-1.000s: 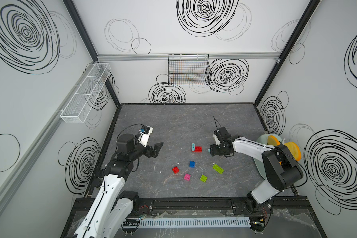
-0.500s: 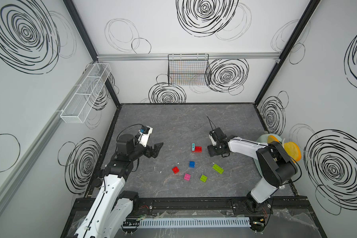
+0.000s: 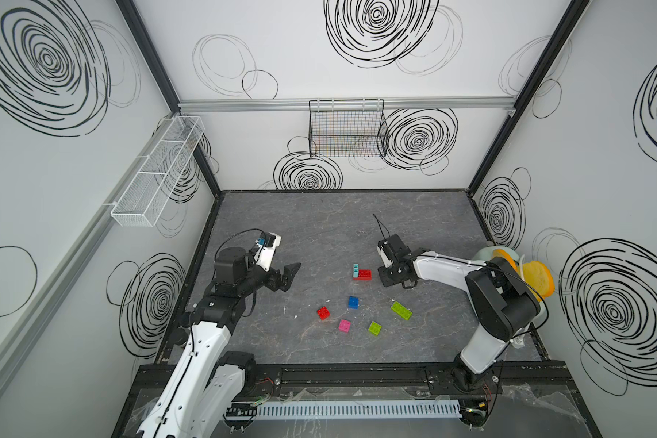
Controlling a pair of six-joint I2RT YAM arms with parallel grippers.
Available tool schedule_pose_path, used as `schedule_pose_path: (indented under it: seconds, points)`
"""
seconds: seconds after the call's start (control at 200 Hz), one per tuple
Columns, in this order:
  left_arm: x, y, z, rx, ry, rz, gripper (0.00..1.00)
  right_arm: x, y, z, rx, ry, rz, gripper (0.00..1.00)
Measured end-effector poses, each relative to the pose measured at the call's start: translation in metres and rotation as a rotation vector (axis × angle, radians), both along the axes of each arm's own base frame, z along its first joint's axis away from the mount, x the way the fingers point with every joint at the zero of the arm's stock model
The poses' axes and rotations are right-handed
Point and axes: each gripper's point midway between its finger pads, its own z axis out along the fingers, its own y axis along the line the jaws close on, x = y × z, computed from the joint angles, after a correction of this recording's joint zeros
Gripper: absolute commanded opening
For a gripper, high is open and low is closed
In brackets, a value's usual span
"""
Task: Assemble a giraffe with lego
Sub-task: Pick up the lego brick from the center of the board.
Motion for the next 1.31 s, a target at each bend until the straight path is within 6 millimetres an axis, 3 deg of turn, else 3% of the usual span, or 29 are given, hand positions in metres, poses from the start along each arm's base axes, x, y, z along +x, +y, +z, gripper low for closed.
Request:
schedule_pose_path:
  seconds: [0.23, 0.34, 0.525, 0.78, 0.986, 1.131, 1.231, 1.306]
  points:
    - [-0.001, -0.001, 0.001, -0.002, -0.003, -0.004, 0.98, -0.007, -0.002, 0.001, -0.007, 0.004, 0.002, 0.46]
    - [-0.001, -0.001, 0.002, -0.004, -0.005, -0.005, 0.98, -0.006, -0.002, 0.001, -0.007, 0.005, 0.000, 0.55]
    - [-0.001, -0.001, 0.002, -0.005, -0.005, -0.006, 0.98, -0.002, -0.001, 0.001, -0.007, 0.010, -0.007, 0.55]
    - [-0.001, -0.001, 0.002, -0.005, -0.005, -0.008, 0.98, 0.012, 0.006, 0.000, 0.007, 0.002, -0.009, 0.44]
    - [-0.001, -0.001, 0.001, -0.005, -0.003, -0.008, 0.98, 0.015, 0.005, 0.001, 0.010, -0.007, -0.010, 0.22]
    - [-0.001, -0.002, 0.001, -0.013, 0.006, -0.007, 0.98, 0.011, 0.000, 0.003, -0.006, 0.003, -0.011, 0.20]
    - [-0.001, -0.007, 0.004, -0.029, 0.022, -0.019, 0.98, -0.001, -0.005, 0.013, -0.022, 0.011, 0.000, 0.19]
    - [0.000, -0.019, 0.014, -0.048, 0.032, -0.053, 0.98, -0.006, -0.005, 0.036, -0.013, -0.023, 0.015, 0.19]
